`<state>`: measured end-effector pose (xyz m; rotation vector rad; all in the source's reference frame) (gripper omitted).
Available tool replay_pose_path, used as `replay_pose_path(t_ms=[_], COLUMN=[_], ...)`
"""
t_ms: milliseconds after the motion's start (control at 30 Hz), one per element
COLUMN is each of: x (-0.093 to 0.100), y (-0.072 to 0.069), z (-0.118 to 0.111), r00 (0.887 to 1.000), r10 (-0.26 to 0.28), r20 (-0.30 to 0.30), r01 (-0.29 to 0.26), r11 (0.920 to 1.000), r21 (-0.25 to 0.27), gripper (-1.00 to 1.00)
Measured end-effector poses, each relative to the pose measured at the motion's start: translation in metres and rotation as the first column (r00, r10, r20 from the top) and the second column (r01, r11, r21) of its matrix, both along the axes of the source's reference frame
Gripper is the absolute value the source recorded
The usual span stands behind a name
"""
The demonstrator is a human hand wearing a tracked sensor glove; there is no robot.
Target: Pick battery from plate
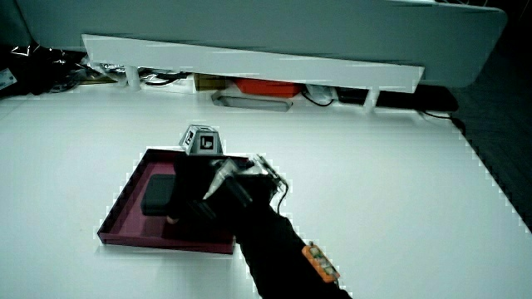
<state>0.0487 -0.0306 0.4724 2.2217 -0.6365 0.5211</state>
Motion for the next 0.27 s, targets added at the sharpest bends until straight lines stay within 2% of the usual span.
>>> replay_pose_path(t_ms=[33, 67, 100, 167, 200, 267], x=[0.004, 0.008, 0.013, 0.023, 0.028, 0.038], y=[-0.002, -0.003, -0.006, -0.009, -0.009, -0.011], z=[-0.009, -0.012, 0.002, -0.004, -0.013, -0.021], r00=[1.000, 1.000, 0.997, 0.994, 0.995, 0.992], r10=[0.017, 0.015, -0.010, -0.012, 0.020, -0.009], r20=[-0.006, -0.008, 0.073, 0.107, 0.098, 0.126], r01=[-0.016, -0.015, 0.010, 0.009, -0.021, 0.002], r11=[0.9992, 0.9995, 0.9999, 0.9996, 0.9998, 0.9985], r21=[0.036, 0.029, 0.013, 0.027, 0.000, 0.054], gripper=[1.00, 1.00, 1.00, 1.00, 1.00, 1.00])
